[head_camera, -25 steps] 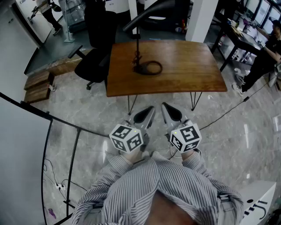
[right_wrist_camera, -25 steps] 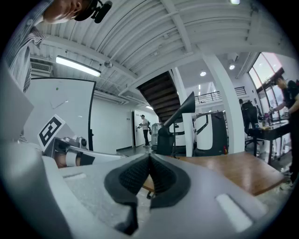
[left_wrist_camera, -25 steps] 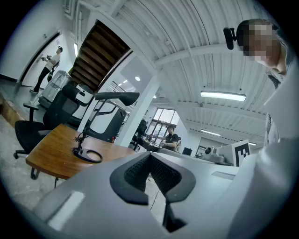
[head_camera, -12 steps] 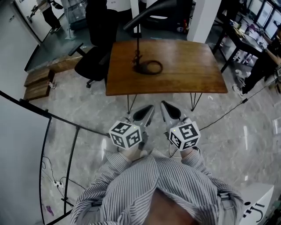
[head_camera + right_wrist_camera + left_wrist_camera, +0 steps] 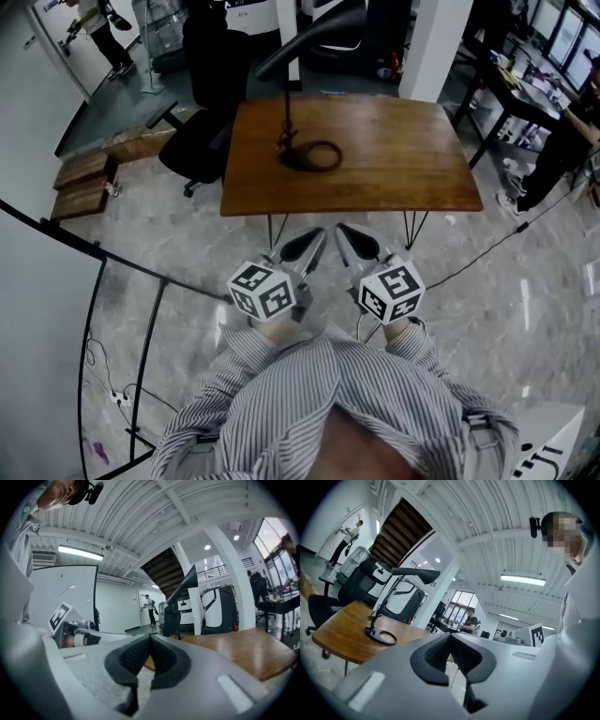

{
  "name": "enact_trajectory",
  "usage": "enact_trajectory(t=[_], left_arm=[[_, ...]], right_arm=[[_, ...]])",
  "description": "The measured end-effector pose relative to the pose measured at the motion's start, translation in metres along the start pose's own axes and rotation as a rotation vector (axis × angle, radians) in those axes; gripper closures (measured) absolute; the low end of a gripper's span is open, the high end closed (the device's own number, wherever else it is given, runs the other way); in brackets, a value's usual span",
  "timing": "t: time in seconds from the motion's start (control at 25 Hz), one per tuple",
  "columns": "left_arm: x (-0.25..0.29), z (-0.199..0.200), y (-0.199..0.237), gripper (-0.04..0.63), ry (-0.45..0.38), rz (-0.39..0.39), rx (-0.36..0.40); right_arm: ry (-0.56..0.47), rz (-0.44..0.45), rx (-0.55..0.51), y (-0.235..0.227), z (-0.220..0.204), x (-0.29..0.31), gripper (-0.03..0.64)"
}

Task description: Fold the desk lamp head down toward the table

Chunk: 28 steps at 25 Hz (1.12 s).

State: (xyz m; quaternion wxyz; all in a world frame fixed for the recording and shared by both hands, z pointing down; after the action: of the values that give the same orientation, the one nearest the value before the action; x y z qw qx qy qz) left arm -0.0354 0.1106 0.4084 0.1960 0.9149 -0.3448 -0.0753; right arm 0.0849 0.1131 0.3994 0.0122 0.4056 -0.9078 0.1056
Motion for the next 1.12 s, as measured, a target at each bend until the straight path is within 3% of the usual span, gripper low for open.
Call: enact_trajectory(t=[0.28,0.44,0.68,0.92,1.12], left_arm=[[0.024,0.002,0.037,0.591,0.026,0.073,0.071],[0.045,0.019,0.078,0.591,-0.009,0.120,0.090],[0.084,0.056,0.149,0.591,-0.008,0.129,0.104],[0.125,0.090,0.205,0.591,0.001,0.076,0.122],[0.152,0.102,0.245,0.591,0.009,0.094,0.119]], right_arm=[[0.036,0.025,-0.024,-0.037,-0.003,0.016,0.615],[0.020,0.026,-0.048,-0.062,0.010,0.046,0.615],[-0.021,-0.015,-0.068,-0.096,0.034,0.120,0.615],[-0.046,-0.051,-0.062,-0.129,0.056,0.194,0.615],[-0.058,-0.108,-0.069,-0.159,0.063,0.225,0.615]])
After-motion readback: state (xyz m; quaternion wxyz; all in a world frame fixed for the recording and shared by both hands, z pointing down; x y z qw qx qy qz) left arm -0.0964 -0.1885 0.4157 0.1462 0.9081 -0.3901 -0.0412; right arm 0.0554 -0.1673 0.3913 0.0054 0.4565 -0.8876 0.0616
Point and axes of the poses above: the fingertips, and each gripper's own axes: x forward along the fingers, y to its left, z out of its top, the point moved 6 cm from there along -x, backward along the fingers, and after that the axes turned 3 degrees about x, right-handed, at the moved point
